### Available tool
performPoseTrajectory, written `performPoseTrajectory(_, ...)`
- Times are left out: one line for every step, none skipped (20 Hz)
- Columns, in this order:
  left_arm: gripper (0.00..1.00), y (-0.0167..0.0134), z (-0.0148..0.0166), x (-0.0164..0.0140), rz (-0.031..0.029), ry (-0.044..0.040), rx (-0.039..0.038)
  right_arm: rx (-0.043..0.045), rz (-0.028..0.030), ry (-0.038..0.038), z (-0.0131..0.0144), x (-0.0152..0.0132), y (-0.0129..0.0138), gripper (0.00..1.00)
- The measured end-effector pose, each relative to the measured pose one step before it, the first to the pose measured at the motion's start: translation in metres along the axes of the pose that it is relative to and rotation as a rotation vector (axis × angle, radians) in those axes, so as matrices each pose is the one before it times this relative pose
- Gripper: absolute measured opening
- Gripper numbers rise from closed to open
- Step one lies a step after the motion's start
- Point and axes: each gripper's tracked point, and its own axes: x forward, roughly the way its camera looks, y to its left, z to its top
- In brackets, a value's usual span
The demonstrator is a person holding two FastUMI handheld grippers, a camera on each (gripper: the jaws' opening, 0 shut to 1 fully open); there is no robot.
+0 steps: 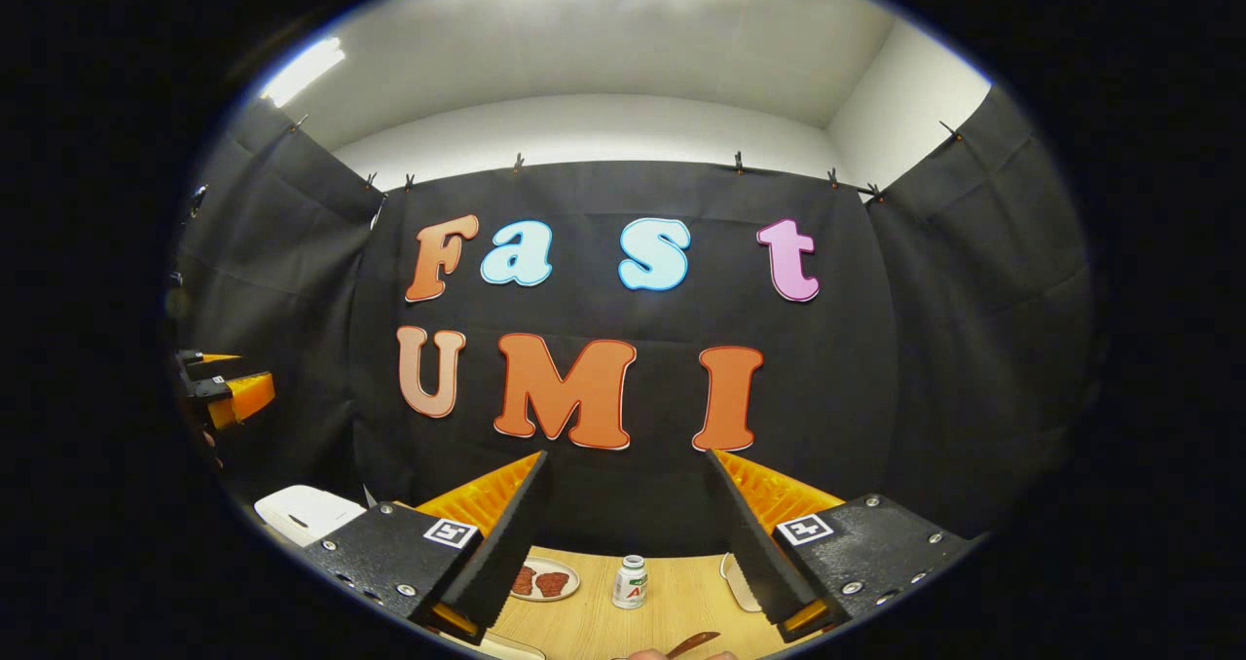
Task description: Close the left gripper, press the button to open the rice cooker; take a wooden spoon from the chopstick holder with the right hand, scoop a spoonful of rice and pour it into the rice cooker, then put the wooden spoon back into the chopstick holder.
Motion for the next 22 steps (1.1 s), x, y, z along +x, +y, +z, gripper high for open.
performPoseTrajectory(0.98, 0.00011, 0.00008, 0.00067, -0.00254, 0.00170, -0.00201, -0.00151, -0.00401, 0.00085, -0.00069, -0.00111, -0.00180, 0.96)
performPoseTrajectory(1.00, 0.00175, 0.00029, 0.00058, 0.00162, 0.00206, -0.00081, -0.00082, -0.00472, 0.00382, -0.00084, -0.00144, -0.00264, 0.96)
performPoseTrajectory(1.00, 0.00371, 0.00061, 0.00151, 0.00408, 0.00054, 0.00341, -0.00137, -0.00416, 0.00059, 0.00026, -0.00164, -0.00149, 0.96)
performPoseTrajectory(1.00, 0.00626, 0.00128, 0.00200, 0.01236, 0.00006, 0.00590, -0.00201, -0.00550, 0.00014, 0.00026, -0.00065, -0.00205, 0.96)
performPoseTrajectory(1.00, 0.00578, 0.00286, 0.00133, 0.00811, -0.00222, -0.00328, -0.00401, -0.00823, 0.00243, -0.00142, 0.00018, -0.00245, 0.96)
performPoseTrajectory(1.00, 0.00562, 0.00350, 0.00246, 0.00759, -0.00107, -0.00729, -0.00644, -0.00949, 0.00498, -0.00184, -0.00043, -0.00350, 0.96)
performPoseTrajectory(0.94, 0.00668, 0.00301, 0.00273, 0.01073, -0.00083, -0.00556, -0.00577, -0.00759, 0.00317, -0.00132, -0.00137, -0.00175, 0.96)
performPoseTrajectory(0.94, 0.00595, 0.00209, 0.00211, 0.00654, -0.00570, -0.00616, -0.00244, -0.00986, 0.00305, -0.00107, -0.00065, -0.00254, 0.96)
performPoseTrajectory(0.94, 0.01031, 0.00246, -0.00103, 0.01957, -0.00284, 0.00466, 0.00175, -0.00719, 0.00428, -0.00128, -0.00105, -0.00249, 0.96)
performPoseTrajectory(0.94, 0.00779, -0.00394, 0.00341, 0.01164, 0.00934, 0.01744, 0.00304, -0.00522, 0.00307, -0.00125, -0.00079, -0.00036, 0.96)
performPoseTrajectory(0.77, 0.00151, -0.00662, 0.00188, -0.00345, 0.01641, 0.01286, 0.00110, -0.00558, 0.00360, -0.00153, -0.00056, -0.00089, 0.96)
performPoseTrajectory(0.60, 0.00044, -0.00641, -0.00050, 0.00318, 0.01772, 0.00433, -0.00243, -0.00401, 0.00246, -0.00105, -0.00014, -0.00062, 0.96)
performPoseTrajectory(0.43, 0.00727, -0.00468, 0.00128, 0.02948, 0.01194, -0.00686, -0.00607, -0.00630, 0.00299, -0.00176, -0.00134, -0.00201, 0.96)
performPoseTrajectory(0.26, -0.00320, -0.00521, 0.00255, -0.01530, 0.01867, -0.01591, -0.00679, -0.00495, 0.00347, -0.00175, -0.00028, -0.00126, 0.96)
performPoseTrajectory(0.10, -0.00360, -0.00604, -0.00399, -0.01393, 0.02134, -0.00047, -0.00472, -0.00805, 0.00346, -0.00117, -0.00082, -0.00174, 0.96)
performPoseTrajectory(0.09, 0.00303, -0.01024, 0.00368, 0.00265, 0.03281, 0.00671, -0.00220, -0.00474, 0.00534, -0.00182, -0.00021, -0.00049, 0.96)
performPoseTrajectory(0.10, -0.00074, -0.00896, 0.00445, -0.00933, 0.03584, 0.00565, -0.00139, -0.00321, 0.00443, -0.00168, -0.00090, 0.00063, 0.96)
performPoseTrajectory(0.10, -0.00257, -0.01283, 0.00396, -0.00807, 0.04231, 0.00791, -0.00175, -0.00178, 0.00492, -0.00213, -0.00100, -0.00054, 0.96)
performPoseTrajectory(0.10, 0.00228, -0.01252, 0.00521, 0.00461, 0.04390, 0.00596, -0.00288, -0.00095, 0.00214, -0.00212, -0.00106, 0.00099, 0.96)
performPoseTrajectory(0.10, 0.00261, -0.01530, 0.00367, -0.00211, 0.05237, 0.00216, -0.00353, -0.00464, 0.00441, -0.00279, 0.00008, -0.00056, 0.96)
performPoseTrajectory(0.10, 0.00069, -0.01587, 0.00580, -0.00752, 0.05853, -0.01037, -0.00251, -0.00142, 0.00971, -0.00436, -0.00128, -0.00025, 0.96)
performPoseTrajectory(0.10, 0.00116, -0.01695, 0.00573, -0.00696, 0.06526, -0.01674, -0.00024, 0.00002, 0.00763, -0.00280, -0.00046, 0.00068, 0.96)
